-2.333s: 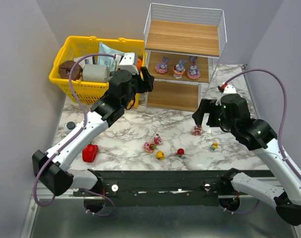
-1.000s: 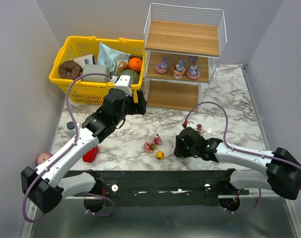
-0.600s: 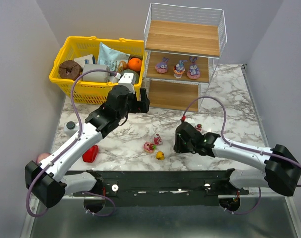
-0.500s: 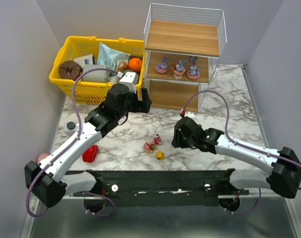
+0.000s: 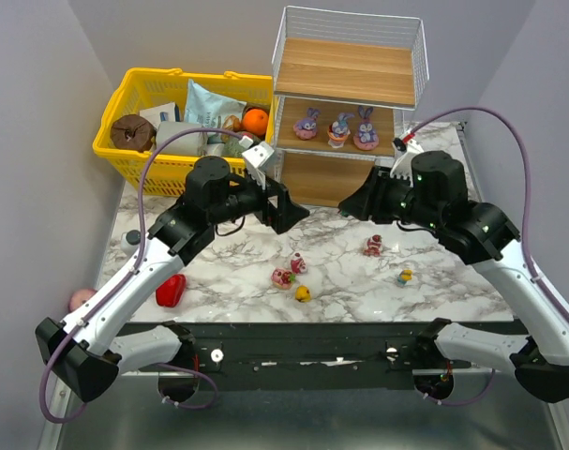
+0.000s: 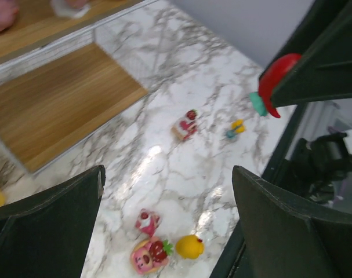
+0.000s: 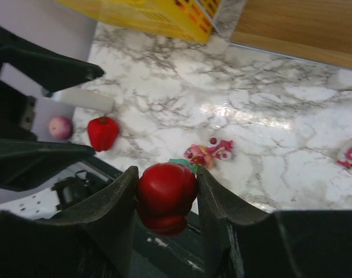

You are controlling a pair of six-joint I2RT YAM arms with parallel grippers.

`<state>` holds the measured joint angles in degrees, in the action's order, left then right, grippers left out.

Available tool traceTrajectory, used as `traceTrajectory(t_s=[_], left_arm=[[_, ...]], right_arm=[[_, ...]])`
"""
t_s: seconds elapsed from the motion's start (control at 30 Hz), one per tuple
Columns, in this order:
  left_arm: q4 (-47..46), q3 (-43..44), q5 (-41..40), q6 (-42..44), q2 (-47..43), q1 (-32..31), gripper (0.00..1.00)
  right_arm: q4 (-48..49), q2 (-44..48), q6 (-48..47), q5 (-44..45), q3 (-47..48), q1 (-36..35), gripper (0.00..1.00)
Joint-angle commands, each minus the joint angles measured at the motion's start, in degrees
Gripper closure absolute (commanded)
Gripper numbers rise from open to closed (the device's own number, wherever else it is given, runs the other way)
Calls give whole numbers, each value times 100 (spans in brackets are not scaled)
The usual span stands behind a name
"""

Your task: Place and organize the plastic toys onto the shelf

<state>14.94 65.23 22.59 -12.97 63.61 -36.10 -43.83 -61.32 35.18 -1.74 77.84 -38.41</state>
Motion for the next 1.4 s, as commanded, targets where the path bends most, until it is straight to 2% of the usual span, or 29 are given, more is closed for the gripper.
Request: traceTrajectory(t_s=[0.0, 0.13, 0.37, 0.7, 1.17, 1.27, 1.37], left_arm=[[-921, 200, 1581, -223, 107, -37, 2], [-975, 464, 1678, -92, 370, -309, 3], [-1151, 789, 1898, -92, 538, -530, 8], [-773, 965, 1978, 172, 687, -829, 12], [-844, 921, 1653, 251, 801, -1039, 15], [-747, 947, 1302, 374, 837, -1180, 20], [-589, 1000, 915, 497, 872, -1268, 30]], right_arm=[[-635, -126, -55, -1231, 705, 80, 71], [-670, -161, 120, -1768, 1066, 88, 71], [-530, -117, 367, -1971, 1058, 88, 71], [-231, -82, 543, -1936, 873, 88, 70], [15, -12, 850, -1716, 714, 88, 70], [15, -38, 877, -1733, 741, 88, 70], [6, -56, 903, -1690, 723, 88, 70]])
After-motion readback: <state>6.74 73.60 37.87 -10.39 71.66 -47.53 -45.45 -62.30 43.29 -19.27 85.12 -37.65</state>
